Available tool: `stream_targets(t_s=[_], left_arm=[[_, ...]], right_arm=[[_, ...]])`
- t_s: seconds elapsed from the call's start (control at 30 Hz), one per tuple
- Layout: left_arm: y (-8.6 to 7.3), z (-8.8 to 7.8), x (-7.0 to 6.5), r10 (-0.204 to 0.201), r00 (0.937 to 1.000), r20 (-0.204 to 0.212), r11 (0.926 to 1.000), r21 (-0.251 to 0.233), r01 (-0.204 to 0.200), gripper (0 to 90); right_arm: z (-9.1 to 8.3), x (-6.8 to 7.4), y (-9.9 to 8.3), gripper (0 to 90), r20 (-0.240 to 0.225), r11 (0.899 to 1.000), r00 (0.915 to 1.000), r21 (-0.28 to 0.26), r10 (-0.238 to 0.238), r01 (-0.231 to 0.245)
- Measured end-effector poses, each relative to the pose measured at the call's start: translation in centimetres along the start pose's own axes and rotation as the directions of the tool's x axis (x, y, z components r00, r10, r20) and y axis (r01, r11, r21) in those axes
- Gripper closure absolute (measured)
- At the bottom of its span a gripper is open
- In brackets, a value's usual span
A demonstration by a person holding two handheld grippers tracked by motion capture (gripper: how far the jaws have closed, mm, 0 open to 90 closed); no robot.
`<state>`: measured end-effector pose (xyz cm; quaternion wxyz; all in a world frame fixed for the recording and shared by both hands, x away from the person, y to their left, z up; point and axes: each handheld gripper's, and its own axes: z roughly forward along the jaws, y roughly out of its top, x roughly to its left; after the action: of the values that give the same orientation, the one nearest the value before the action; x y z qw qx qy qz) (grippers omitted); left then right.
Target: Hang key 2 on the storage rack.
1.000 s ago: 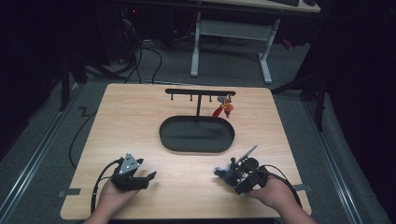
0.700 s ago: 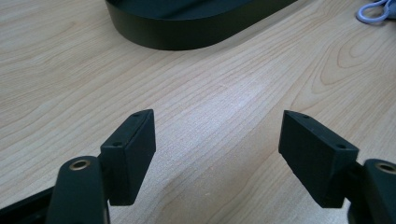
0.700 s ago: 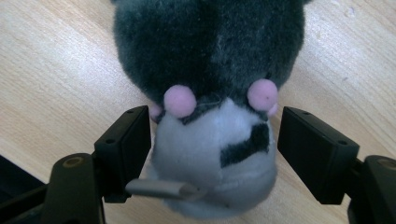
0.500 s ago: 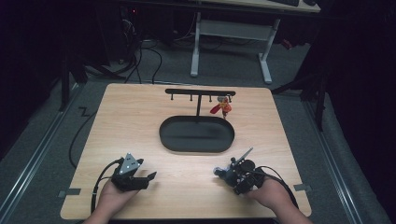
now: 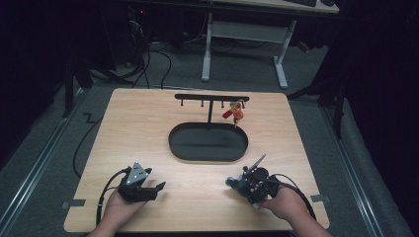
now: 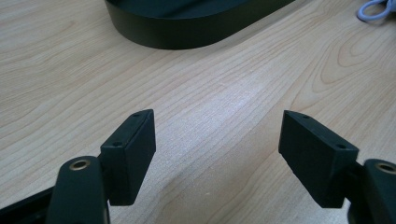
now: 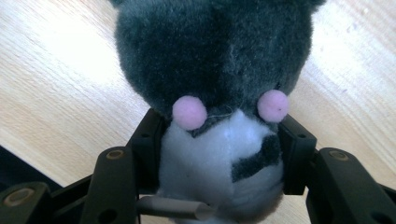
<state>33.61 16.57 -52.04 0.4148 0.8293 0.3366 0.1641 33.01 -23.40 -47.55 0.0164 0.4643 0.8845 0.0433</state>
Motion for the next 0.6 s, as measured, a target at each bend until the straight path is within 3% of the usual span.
stream_targets(t_s=[0.6], left_arm=[[0.0, 0.0, 0.0, 0.0, 1.0, 0.0, 1.0, 0.002, 0.0, 27.8]], right_arm=[[-3.7, -0.1, 1.6, 46.8, -0.029, 1.0, 0.9996, -0.017, -0.004, 0.003]])
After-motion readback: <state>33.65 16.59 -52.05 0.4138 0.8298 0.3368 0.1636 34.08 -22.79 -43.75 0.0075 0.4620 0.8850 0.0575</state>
